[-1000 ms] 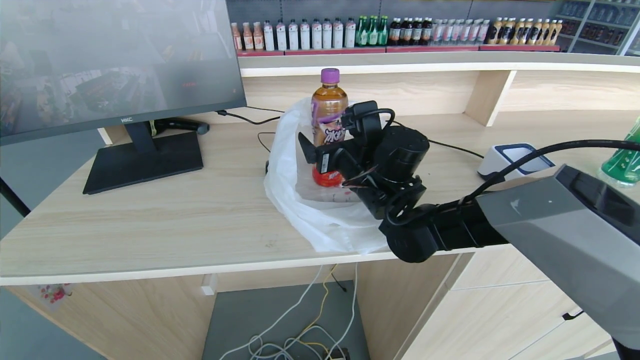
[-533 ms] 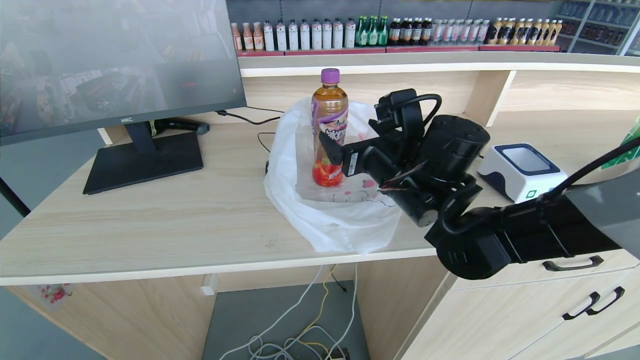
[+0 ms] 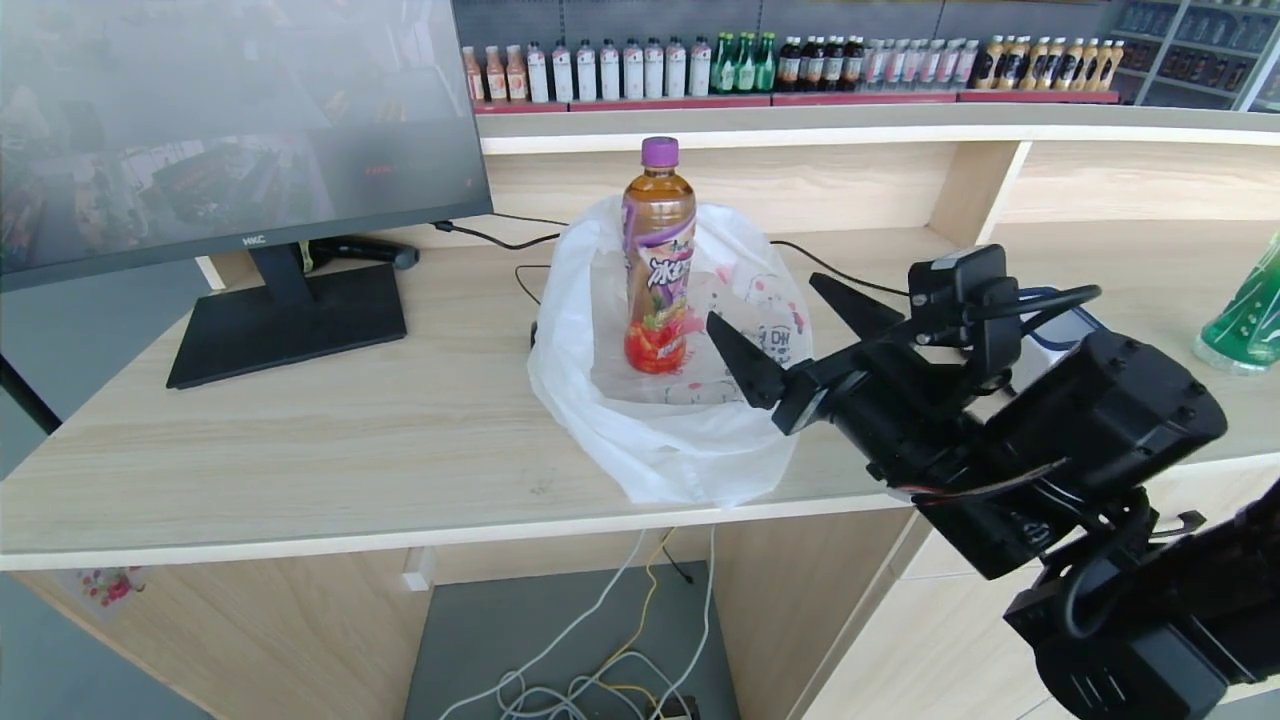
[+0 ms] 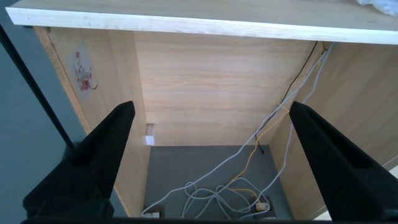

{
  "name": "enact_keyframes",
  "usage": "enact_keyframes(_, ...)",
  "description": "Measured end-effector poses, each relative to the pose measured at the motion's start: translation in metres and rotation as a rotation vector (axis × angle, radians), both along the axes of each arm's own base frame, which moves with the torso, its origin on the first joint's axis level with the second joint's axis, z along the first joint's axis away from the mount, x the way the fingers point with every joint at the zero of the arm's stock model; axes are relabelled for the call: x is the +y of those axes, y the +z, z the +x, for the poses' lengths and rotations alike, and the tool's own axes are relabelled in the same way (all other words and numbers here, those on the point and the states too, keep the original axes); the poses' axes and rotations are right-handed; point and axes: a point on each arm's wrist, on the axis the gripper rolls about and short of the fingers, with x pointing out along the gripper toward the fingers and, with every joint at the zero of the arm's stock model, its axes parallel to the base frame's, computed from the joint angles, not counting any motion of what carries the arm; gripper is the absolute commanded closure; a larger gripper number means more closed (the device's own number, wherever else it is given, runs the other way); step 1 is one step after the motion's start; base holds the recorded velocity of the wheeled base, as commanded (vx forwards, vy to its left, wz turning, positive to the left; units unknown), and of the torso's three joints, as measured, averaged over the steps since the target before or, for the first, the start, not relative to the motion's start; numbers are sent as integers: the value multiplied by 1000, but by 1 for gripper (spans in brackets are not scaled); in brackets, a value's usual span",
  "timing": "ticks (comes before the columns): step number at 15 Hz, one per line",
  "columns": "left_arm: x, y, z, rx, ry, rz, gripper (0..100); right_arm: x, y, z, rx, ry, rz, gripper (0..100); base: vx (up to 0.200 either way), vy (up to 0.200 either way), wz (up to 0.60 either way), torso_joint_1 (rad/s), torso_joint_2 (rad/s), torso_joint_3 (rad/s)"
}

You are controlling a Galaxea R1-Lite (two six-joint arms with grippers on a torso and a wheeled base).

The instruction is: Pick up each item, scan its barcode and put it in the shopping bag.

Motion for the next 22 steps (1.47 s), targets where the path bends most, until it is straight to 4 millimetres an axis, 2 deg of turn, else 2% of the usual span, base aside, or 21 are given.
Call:
enact_keyframes(3, 0, 0, 0, 0, 0, -1, 0, -7, 11, -7, -29, -13, 31, 0, -200, 0, 0, 9, 7, 4)
enact_keyframes(9, 0, 0, 0, 0, 0, 1, 0, -19, 17, -9, -25, -31, 63, 0, 0, 0, 0, 0, 0, 0)
enact_keyframes(15, 0, 0, 0, -1, 1, -5, 0, -25, 15, -1, -16, -58, 70, 0, 0, -200, 0, 6, 4, 2)
enact_keyframes(22, 0, 0, 0, 0, 0, -5, 0, -26, 13, -2, -10, -61, 65, 0, 0, -200, 0, 2, 2, 2)
